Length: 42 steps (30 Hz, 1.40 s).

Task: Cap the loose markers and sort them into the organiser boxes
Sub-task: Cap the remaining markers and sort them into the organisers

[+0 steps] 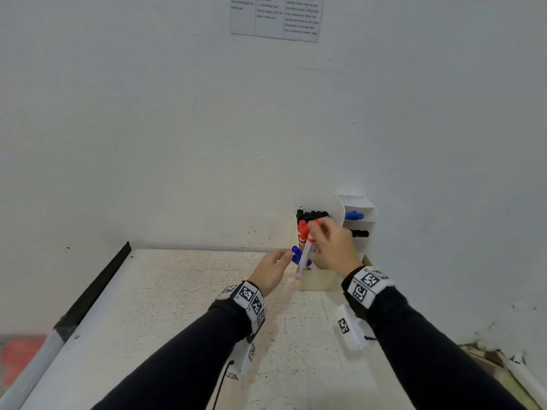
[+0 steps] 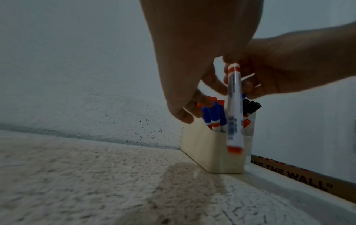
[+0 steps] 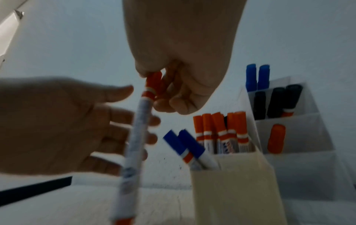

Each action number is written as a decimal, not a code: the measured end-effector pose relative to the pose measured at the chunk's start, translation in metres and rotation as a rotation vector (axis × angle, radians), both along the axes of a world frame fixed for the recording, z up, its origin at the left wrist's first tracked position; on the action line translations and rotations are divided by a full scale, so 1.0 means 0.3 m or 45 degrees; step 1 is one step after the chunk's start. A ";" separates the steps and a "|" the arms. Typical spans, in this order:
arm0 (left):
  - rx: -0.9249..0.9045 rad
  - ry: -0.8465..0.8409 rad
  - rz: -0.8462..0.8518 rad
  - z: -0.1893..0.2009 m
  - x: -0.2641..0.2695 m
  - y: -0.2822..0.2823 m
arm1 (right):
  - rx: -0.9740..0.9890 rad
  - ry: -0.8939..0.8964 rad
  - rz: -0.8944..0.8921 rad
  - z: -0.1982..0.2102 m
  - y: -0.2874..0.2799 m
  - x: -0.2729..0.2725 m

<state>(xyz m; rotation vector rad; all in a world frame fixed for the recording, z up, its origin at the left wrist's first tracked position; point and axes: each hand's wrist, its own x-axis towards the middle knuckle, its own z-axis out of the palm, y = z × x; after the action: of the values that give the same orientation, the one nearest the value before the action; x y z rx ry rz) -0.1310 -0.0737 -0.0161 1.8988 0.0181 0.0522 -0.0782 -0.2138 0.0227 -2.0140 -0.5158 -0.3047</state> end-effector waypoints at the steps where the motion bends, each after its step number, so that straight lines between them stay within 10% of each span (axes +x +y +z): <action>1: 0.036 0.015 0.041 -0.006 0.021 -0.004 | 0.033 -0.082 -0.081 0.027 -0.017 0.019; 6: 0.153 0.204 0.079 -0.048 0.118 -0.020 | 0.023 -0.430 -0.321 0.083 -0.088 0.110; 21: 0.208 -0.174 0.010 -0.067 0.204 -0.054 | -0.545 0.063 -0.329 -0.078 -0.046 0.213; 30: 0.214 -0.249 -0.145 -0.082 0.185 -0.088 | -0.709 -0.018 -0.502 -0.060 -0.031 0.157; 37: 0.195 -0.204 -0.059 -0.086 0.179 -0.086 | -0.189 -0.012 -0.240 -0.081 -0.051 0.167; 42: 0.140 -0.205 -0.021 -0.092 0.177 -0.080 | -0.520 0.031 -0.231 -0.126 -0.083 0.134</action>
<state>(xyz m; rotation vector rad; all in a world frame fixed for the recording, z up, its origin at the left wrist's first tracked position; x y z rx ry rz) -0.0779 -0.0976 -0.0437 1.9987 -0.1117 0.1984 -0.0380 -0.2387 -0.0151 -2.4655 -0.4029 -0.3022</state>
